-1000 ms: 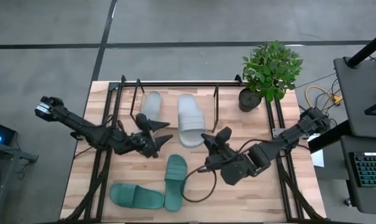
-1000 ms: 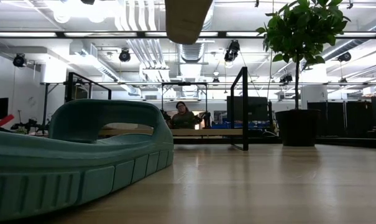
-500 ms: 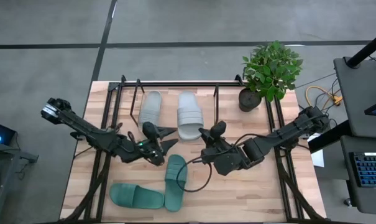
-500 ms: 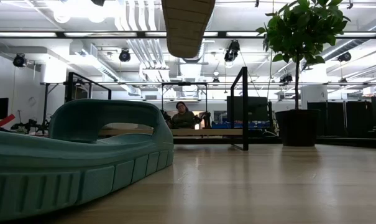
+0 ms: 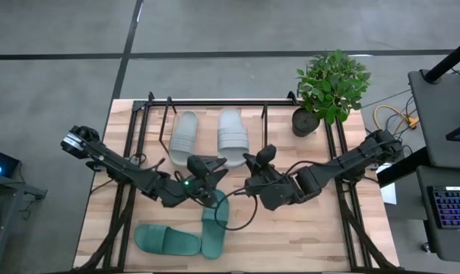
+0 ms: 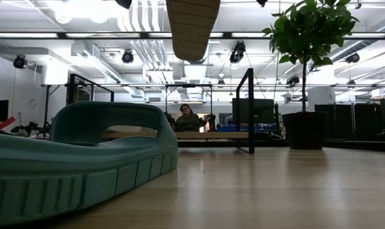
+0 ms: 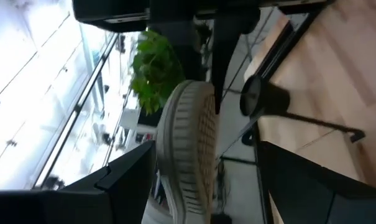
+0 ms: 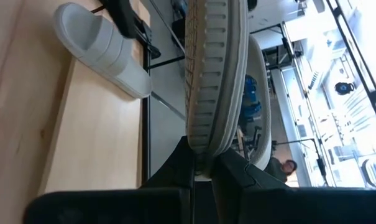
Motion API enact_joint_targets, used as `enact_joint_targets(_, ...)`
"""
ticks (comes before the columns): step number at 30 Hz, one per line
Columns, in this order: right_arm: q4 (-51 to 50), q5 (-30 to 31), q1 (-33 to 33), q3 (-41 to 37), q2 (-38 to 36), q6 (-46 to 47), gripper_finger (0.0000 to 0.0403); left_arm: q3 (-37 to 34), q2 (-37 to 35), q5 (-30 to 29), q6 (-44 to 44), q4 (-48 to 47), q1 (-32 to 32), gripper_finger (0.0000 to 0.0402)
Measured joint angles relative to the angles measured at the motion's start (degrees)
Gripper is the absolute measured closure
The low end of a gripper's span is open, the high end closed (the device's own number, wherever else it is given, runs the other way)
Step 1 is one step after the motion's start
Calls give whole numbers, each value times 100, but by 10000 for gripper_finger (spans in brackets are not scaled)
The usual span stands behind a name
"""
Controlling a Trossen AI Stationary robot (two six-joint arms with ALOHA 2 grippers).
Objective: Pick and place slides into the shelf
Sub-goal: Put the left grey slide on the shelf
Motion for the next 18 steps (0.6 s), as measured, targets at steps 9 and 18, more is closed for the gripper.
enact_joint_targets(9,-20,22,-213,-125,28,-68,384,311,163,-528,2,7,9,134)
enact_joint_targets(18,-3,17,-431,-276,28,-155,384,438,284,-534,-37,-53,13,146)
